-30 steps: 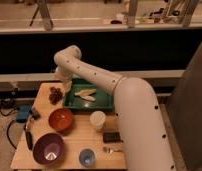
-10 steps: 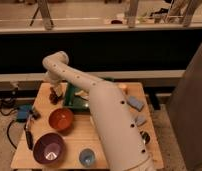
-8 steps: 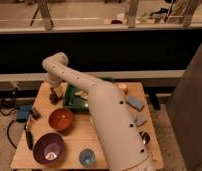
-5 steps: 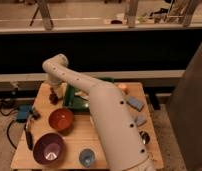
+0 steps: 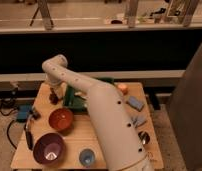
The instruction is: Place grapes in red bowl
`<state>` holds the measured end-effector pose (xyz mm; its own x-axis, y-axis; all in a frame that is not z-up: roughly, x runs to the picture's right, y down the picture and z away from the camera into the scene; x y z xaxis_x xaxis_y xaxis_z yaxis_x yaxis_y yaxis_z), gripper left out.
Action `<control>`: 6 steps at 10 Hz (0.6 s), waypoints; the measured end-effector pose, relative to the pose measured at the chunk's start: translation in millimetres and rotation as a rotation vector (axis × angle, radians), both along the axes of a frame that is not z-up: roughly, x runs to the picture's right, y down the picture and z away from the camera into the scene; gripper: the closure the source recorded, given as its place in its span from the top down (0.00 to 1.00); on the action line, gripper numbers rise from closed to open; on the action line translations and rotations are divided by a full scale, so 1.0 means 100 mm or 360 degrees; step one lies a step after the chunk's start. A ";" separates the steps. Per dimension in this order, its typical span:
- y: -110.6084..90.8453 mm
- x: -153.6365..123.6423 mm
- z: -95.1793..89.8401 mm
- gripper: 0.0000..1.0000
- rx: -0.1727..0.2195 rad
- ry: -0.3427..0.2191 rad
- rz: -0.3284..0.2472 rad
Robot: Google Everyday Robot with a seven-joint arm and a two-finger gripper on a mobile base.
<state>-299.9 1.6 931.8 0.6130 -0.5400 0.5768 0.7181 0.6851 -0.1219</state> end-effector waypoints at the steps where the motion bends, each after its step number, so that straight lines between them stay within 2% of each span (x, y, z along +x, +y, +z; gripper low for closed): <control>1: 0.00 -0.02 0.00 0.80 -0.0001 0.0001 -0.0008; 6: 0.08 -0.08 0.08 0.80 -0.0010 0.0054 -0.0090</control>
